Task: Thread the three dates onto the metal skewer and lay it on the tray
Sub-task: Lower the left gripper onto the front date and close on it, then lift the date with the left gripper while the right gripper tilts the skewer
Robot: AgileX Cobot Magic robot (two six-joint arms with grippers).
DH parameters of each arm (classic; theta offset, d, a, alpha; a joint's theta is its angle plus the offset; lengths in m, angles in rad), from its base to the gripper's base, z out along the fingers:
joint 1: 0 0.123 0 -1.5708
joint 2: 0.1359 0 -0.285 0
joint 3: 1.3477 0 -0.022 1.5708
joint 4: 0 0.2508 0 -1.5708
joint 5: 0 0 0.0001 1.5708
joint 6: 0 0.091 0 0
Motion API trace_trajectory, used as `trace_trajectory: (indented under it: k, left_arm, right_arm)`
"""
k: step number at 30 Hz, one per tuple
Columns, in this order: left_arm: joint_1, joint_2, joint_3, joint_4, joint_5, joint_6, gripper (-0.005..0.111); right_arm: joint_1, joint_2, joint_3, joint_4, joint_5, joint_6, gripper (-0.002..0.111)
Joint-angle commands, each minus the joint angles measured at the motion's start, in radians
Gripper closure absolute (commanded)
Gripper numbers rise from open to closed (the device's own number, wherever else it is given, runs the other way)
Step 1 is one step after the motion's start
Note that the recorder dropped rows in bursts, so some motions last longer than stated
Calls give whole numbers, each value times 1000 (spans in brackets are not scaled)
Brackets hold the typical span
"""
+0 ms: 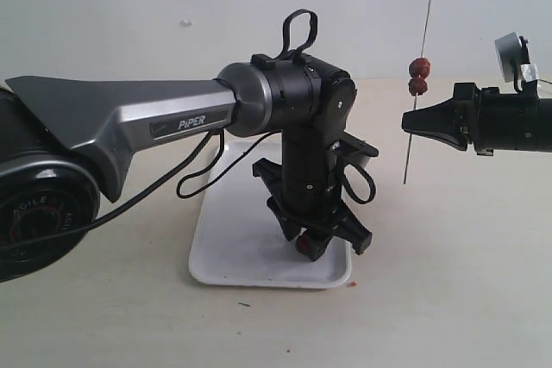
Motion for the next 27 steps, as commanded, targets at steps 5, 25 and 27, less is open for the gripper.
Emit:
trace_trajectory:
  k: [5,25,27]
  left_arm:
    - [1,-5,10,6,4,-3,76]
    - [228,-304,6,-354,4,216,85]
    - [319,-323,6,-544,4,285,85]
  right_arm:
    - [-3,-10,-8,0,17,-10,108]
    - [-1,-10,-8,-293,84,-91,108]
    - [25,-10,-8,-353,84,-130,108]
